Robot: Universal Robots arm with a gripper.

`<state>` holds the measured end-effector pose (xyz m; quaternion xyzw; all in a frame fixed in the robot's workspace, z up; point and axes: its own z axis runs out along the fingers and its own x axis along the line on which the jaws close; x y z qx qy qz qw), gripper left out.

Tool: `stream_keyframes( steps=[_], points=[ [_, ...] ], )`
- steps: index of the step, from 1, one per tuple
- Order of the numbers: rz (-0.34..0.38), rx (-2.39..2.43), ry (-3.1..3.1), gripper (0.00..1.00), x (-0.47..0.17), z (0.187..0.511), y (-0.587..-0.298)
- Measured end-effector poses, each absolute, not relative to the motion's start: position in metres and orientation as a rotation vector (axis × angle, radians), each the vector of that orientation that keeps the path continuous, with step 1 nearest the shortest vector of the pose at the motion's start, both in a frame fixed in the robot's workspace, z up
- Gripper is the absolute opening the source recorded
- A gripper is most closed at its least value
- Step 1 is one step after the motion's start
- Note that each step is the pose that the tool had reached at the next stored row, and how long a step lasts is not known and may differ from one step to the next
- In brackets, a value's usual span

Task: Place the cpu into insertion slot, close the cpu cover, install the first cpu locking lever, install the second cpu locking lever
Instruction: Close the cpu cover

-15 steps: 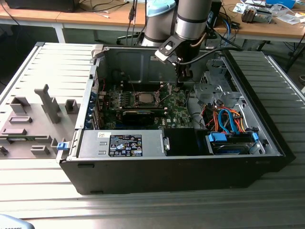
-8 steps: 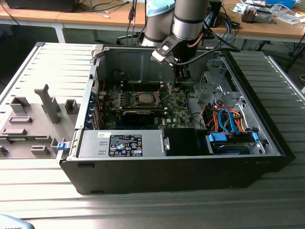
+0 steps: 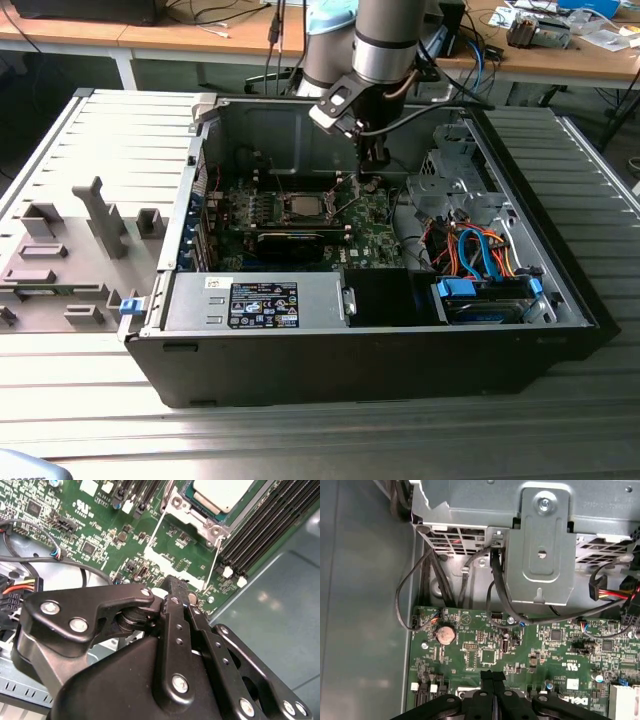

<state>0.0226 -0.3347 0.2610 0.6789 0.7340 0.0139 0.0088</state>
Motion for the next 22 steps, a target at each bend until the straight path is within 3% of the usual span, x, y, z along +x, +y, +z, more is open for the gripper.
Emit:
stream_keyframes(
  steps=[9, 22],
  points=[
    [0.042, 2.122, 2.294, 0.11, 0.016, 0.261, -0.335],
    [-0.025, 2.150, 2.324, 0.11, 0.048, 0.260, -0.335]
  ],
)
